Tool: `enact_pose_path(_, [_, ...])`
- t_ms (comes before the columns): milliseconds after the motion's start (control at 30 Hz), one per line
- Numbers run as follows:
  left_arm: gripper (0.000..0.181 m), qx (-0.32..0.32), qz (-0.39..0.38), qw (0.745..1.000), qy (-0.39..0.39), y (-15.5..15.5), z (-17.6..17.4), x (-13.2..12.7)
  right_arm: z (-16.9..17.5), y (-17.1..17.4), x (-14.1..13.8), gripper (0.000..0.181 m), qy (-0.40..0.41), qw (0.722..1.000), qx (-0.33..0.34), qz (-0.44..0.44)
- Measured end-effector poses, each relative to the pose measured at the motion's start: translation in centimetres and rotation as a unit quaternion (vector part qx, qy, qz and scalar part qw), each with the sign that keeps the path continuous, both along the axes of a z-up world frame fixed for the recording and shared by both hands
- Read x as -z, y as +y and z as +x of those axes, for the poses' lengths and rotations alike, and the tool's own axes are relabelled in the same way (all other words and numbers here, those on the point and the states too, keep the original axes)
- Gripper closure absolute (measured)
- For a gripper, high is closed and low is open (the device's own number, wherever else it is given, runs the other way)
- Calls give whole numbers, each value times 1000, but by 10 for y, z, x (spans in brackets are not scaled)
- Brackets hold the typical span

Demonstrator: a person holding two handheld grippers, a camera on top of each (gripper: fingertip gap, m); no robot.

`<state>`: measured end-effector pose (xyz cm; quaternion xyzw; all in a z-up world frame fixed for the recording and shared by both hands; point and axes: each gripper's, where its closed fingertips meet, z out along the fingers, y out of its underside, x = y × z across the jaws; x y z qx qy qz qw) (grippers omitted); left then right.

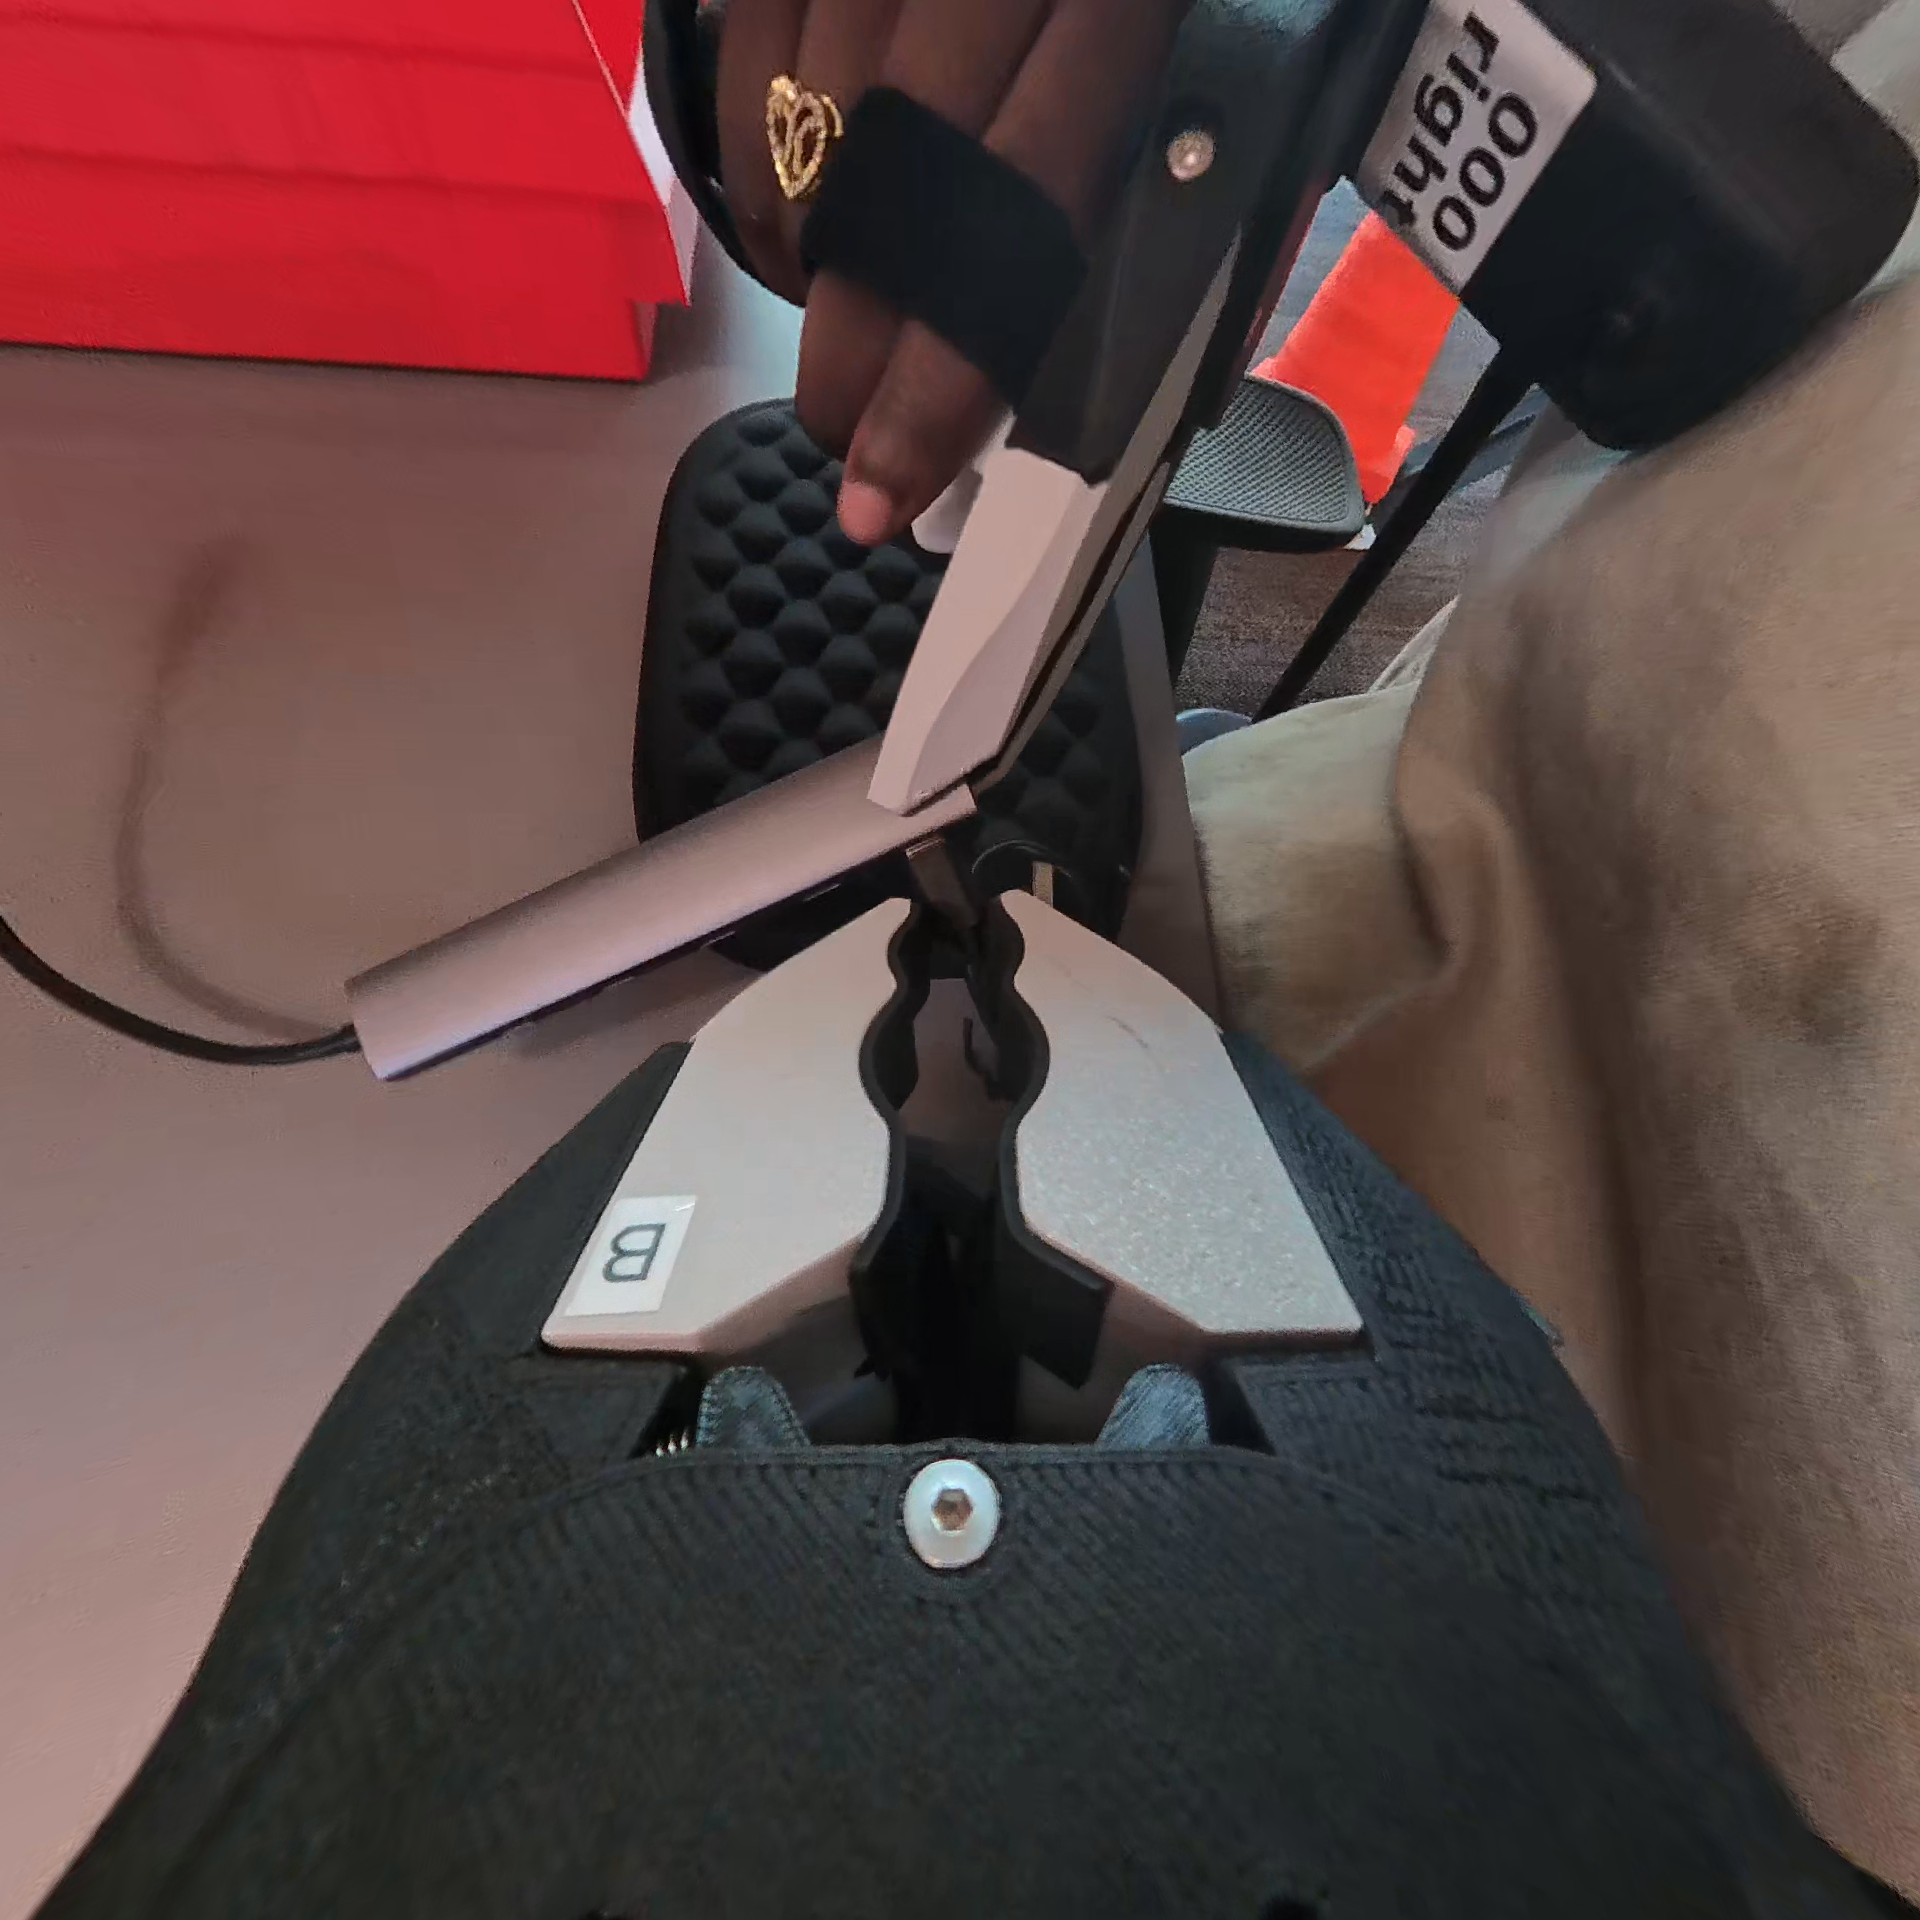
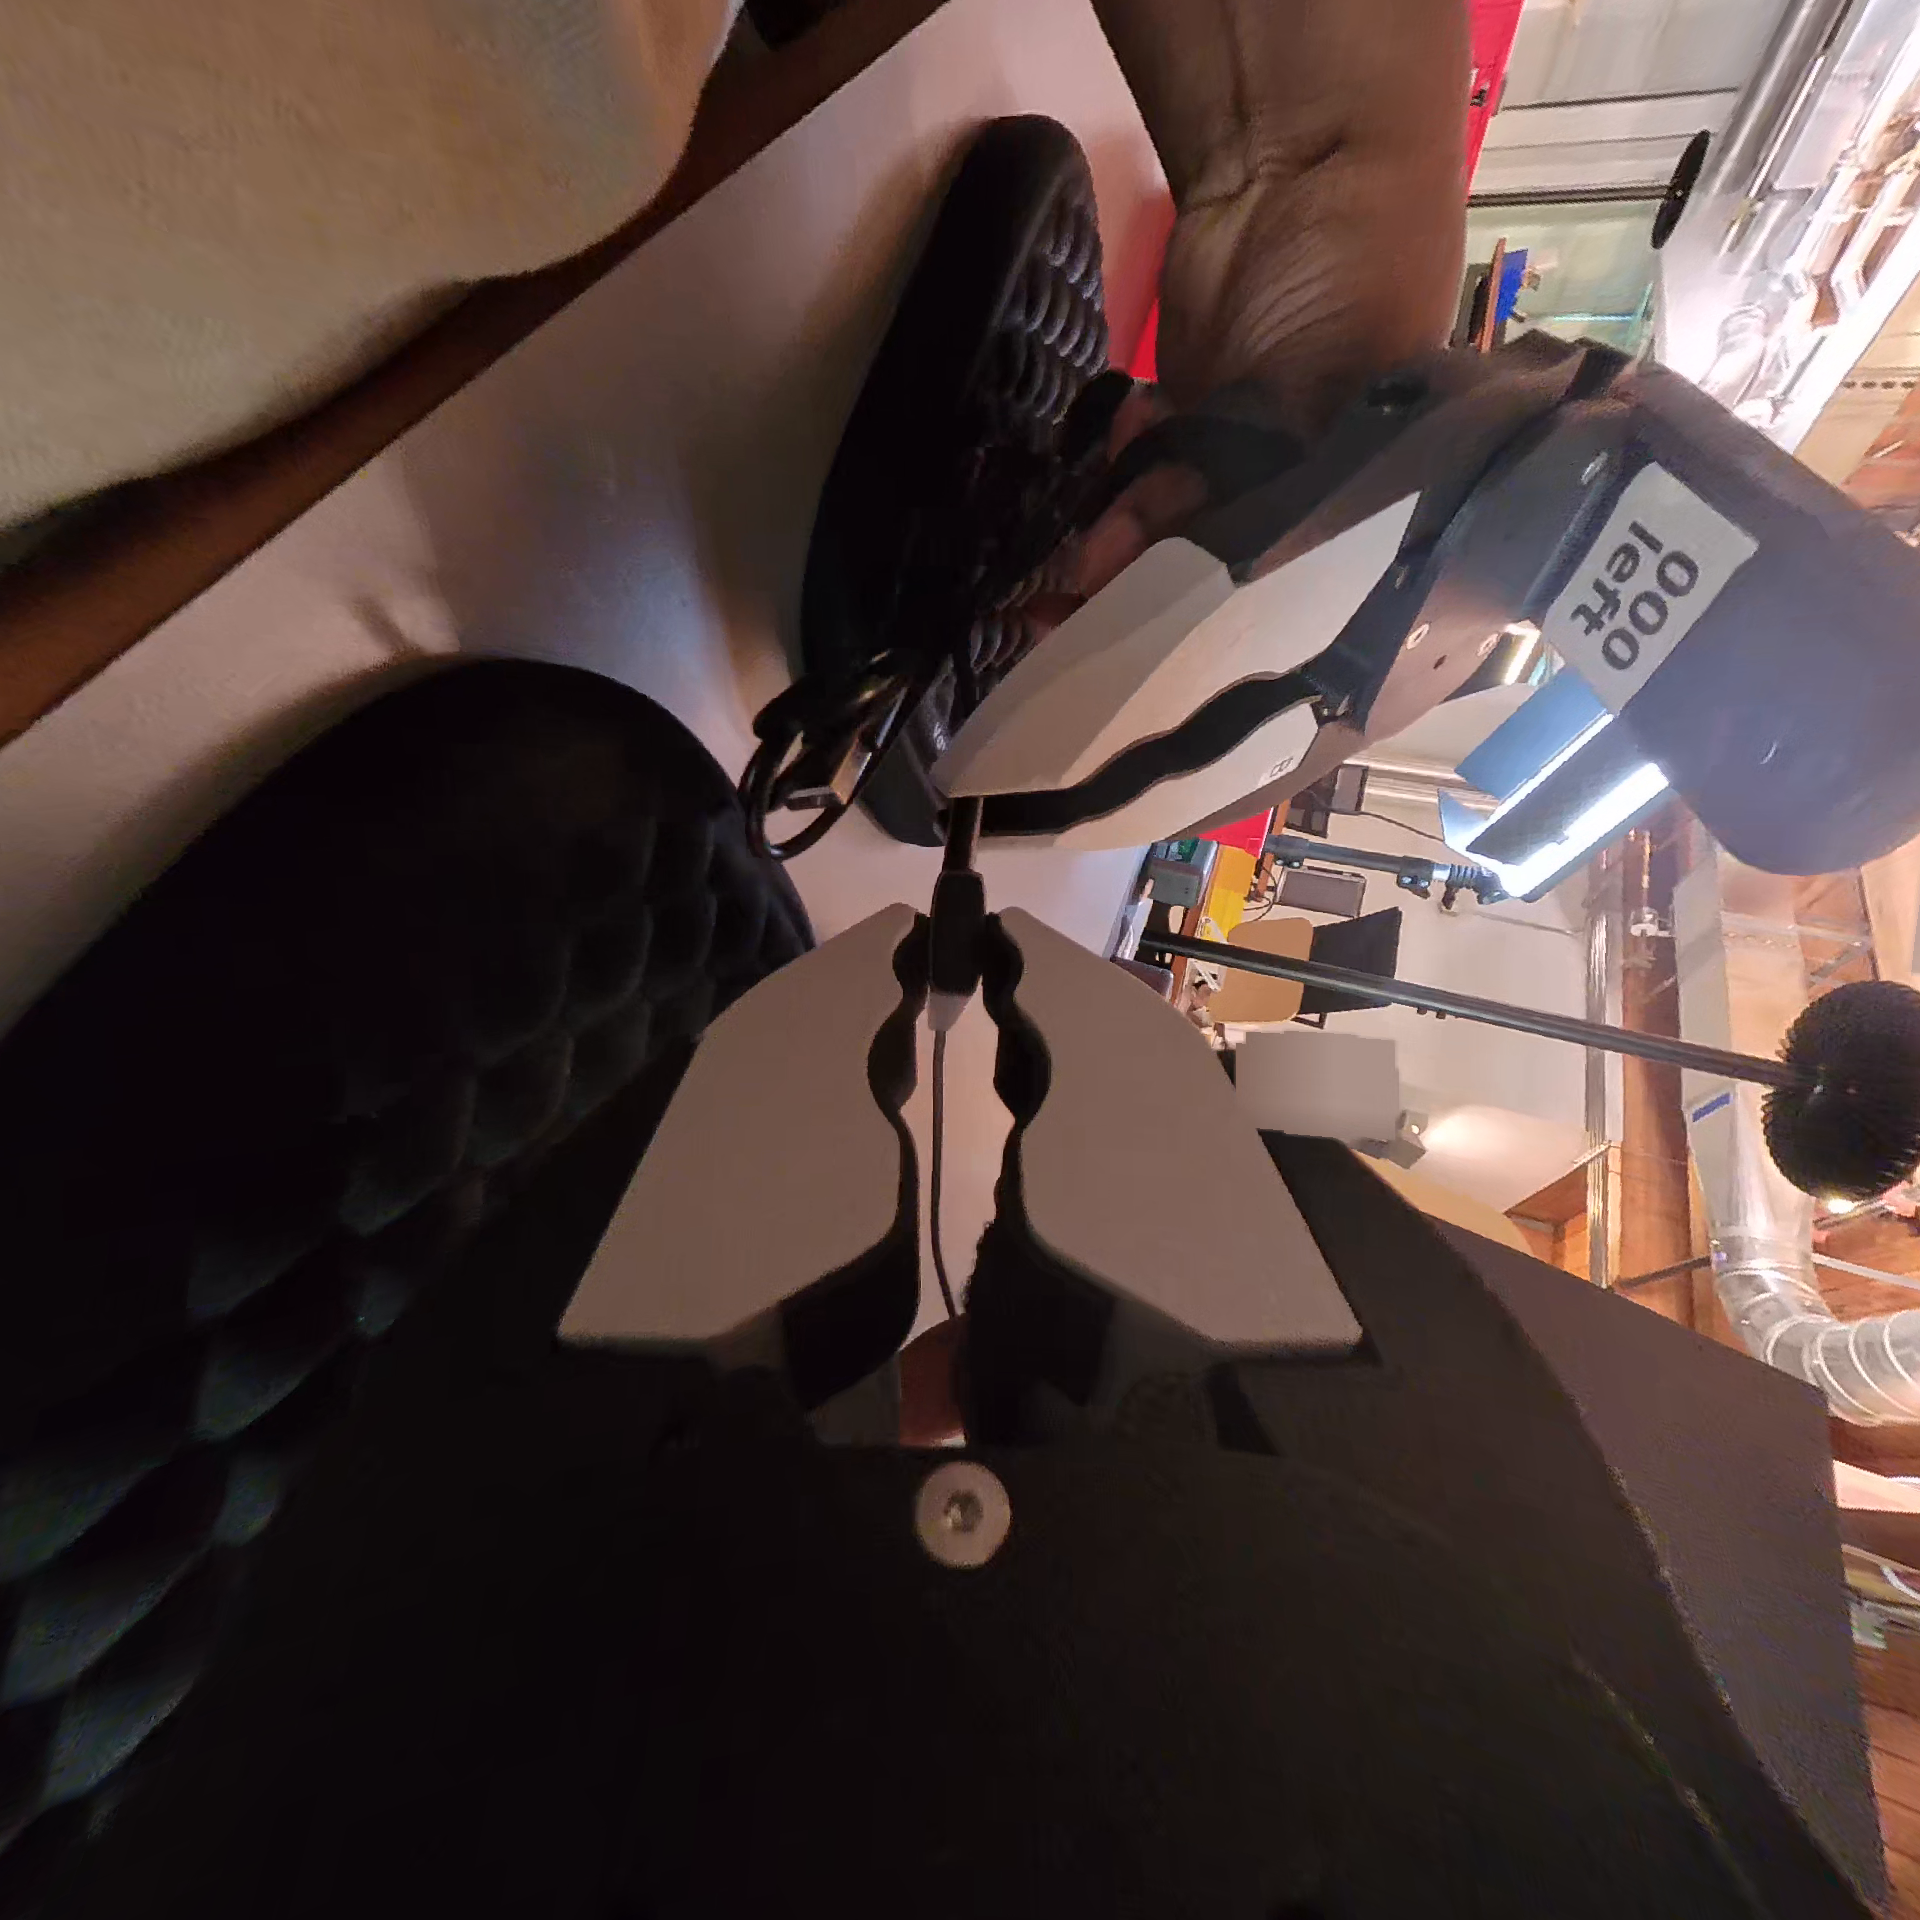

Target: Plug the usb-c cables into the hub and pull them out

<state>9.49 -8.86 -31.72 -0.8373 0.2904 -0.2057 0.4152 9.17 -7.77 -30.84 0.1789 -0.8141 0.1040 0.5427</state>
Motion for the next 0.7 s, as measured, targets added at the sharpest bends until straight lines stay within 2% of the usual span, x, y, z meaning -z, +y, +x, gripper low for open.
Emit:
enact_pose_path(233, [173,-12,-6,1000,-3,1,-1,6,4,-7,3,173,-18,999,1,-43])
enact_pose_path(300, [173,6,33,999,-34,2,8,-7,5,-19,-5,172,-11,996,-22,-84])
enact_pose_path(400, [173,14,48,998,-42,1,8,-18,4,-20,-11,161,10,992,-29,-121])
enact_pose_path(567, [173,19,32,998,-49,-10,0,-12,13,-10,-11,146,-6,982,-8,-188])
enact_pose_path(633, [173,35,48,996,-72,-13,3,-18,13,-8,-11,145,1,983,0,-186])
enact_pose_path(700, [173,54,53,992,-97,-15,8,-24,10,-9,-12,154,36,986,-1,-162])
